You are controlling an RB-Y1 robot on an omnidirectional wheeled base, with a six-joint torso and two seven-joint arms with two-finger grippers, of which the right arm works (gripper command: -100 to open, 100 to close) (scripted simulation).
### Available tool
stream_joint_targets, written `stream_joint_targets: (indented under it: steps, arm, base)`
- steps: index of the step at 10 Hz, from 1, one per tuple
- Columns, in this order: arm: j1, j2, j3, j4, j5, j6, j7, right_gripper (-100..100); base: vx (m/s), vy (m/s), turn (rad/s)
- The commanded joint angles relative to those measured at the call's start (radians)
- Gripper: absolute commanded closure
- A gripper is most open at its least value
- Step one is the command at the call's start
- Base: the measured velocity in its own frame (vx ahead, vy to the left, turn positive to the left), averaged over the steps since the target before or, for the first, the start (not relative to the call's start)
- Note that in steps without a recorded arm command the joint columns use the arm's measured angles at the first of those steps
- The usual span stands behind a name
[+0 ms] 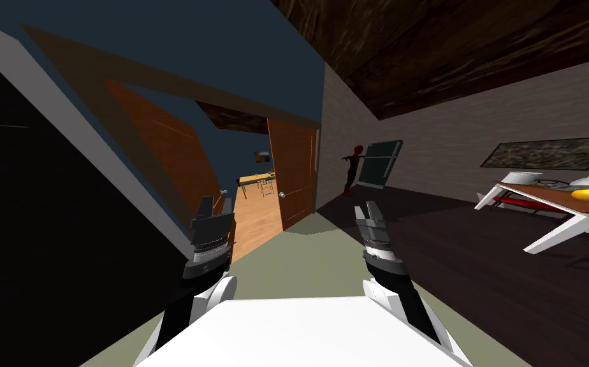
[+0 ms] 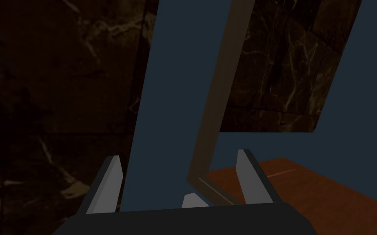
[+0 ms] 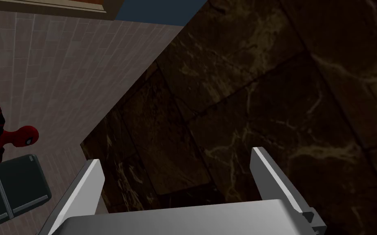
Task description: Push the door open
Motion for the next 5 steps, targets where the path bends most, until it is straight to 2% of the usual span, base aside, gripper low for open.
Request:
stream_joint_targets:
  steps: [1, 4, 5]
  arm:
    - [-0.008, -0.009, -0.003, 0.03, -0.013, -0.005, 0.033, -100]
    - [-0.019, -0.021, -0.007, 0.072, -0.031, -0.011, 0.08, -100]
    - [-0.026, -0.029, -0.009, 0.101, -0.044, -0.016, 0.112, -100]
  base:
    - [0.029, 0.007, 0.204]
    - [0.054, -0.005, 0.173]
    - [0.052, -0.005, 0.243]
